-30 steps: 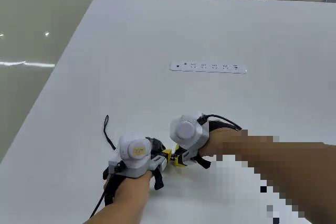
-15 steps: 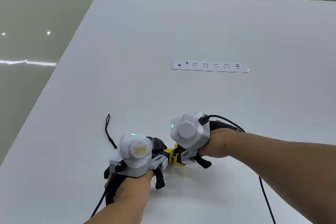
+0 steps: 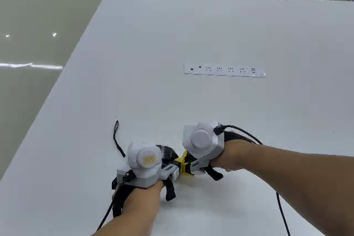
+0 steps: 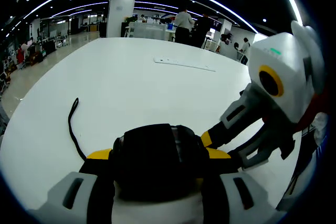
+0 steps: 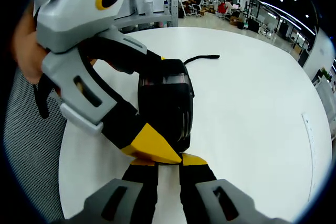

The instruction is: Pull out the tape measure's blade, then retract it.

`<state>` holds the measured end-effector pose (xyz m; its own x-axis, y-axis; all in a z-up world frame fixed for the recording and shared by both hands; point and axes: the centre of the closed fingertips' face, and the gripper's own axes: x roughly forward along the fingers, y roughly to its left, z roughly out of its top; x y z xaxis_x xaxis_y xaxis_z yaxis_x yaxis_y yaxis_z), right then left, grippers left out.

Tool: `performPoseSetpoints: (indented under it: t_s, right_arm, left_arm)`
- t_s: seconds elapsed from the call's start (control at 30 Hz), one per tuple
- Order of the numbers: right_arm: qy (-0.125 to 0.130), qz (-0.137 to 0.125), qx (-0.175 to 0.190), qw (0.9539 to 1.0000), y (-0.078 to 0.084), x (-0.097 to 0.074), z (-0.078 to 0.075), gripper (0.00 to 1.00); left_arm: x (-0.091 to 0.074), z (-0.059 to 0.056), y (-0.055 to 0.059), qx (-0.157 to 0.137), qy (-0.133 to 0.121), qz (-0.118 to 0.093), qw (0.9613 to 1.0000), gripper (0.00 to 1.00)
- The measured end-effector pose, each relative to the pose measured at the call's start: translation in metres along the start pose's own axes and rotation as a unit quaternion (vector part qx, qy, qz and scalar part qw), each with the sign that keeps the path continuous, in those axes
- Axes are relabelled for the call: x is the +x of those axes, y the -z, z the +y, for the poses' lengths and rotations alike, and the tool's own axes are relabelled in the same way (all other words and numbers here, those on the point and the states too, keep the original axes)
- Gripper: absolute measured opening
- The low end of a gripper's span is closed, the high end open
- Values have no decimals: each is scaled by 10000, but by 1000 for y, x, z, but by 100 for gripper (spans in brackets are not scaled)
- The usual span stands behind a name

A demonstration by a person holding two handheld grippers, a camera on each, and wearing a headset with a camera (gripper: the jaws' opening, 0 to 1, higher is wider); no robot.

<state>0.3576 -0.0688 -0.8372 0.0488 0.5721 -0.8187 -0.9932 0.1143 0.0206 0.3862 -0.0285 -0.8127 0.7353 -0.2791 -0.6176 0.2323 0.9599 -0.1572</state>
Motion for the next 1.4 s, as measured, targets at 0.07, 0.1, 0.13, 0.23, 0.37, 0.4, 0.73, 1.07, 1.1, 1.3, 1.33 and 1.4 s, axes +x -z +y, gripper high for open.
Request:
performPoseSetpoints:
  t_s: [0.07, 0.1, 0.13, 0.23, 0.37, 0.4, 0.73, 1.07, 1.1, 1.3, 1.33, 1.4]
  right_arm:
    - [-30, -155, 37, 9999, -1, 0, 1, 14]
    - [-39, -216, 39, 9998, 0, -1, 1, 14]
    - [-26, -270, -52, 9996, -1, -1, 1, 14]
    - [-34, -394, -30, 9992, 0, -2, 2, 14]
    - [-70, -402, -113, 9991, -2, -1, 2, 14]
    - [-80, -396, -142, 9991, -2, -1, 2, 14]
    - [1, -319, -470, 9984, -3, -1, 2, 15]
    - [9, -278, -322, 9991, 1, -3, 2, 17]
    - [19, -283, -325, 9991, 2, -3, 2, 18]
    - [12, -264, -111, 9996, 1, -2, 0, 15]
    - [1, -262, -48, 9996, 1, -2, 0, 15]
    - [-8, -256, -126, 9996, 1, -2, 1, 15]
  left_arm:
    - [0, 0, 0, 12, 22, 2, 10000, 64]
    - [0, 0, 0, -2, 25, 1, 10000, 64]
    - [0, 0, 0, -1, 27, 2, 10000, 64]
    - [0, -1, 0, -12, 31, -7, 10000, 64]
    - [-1, -1, 0, -26, 46, -29, 10000, 64]
    - [-1, -1, 0, -24, 55, -36, 10000, 64]
    - [-3, -2, -1, -26, 67, -89, 9999, 64]
    - [-2, -1, -1, -35, 78, -92, 9999, 65]
    - [-2, -1, -1, -33, 79, -95, 9999, 65]
    - [-2, -1, -1, -49, 100, -91, 9999, 65]
    - [-3, -1, -1, -45, 101, -89, 9999, 65]
    - [-2, -1, -1, -48, 95, -95, 9999, 65]
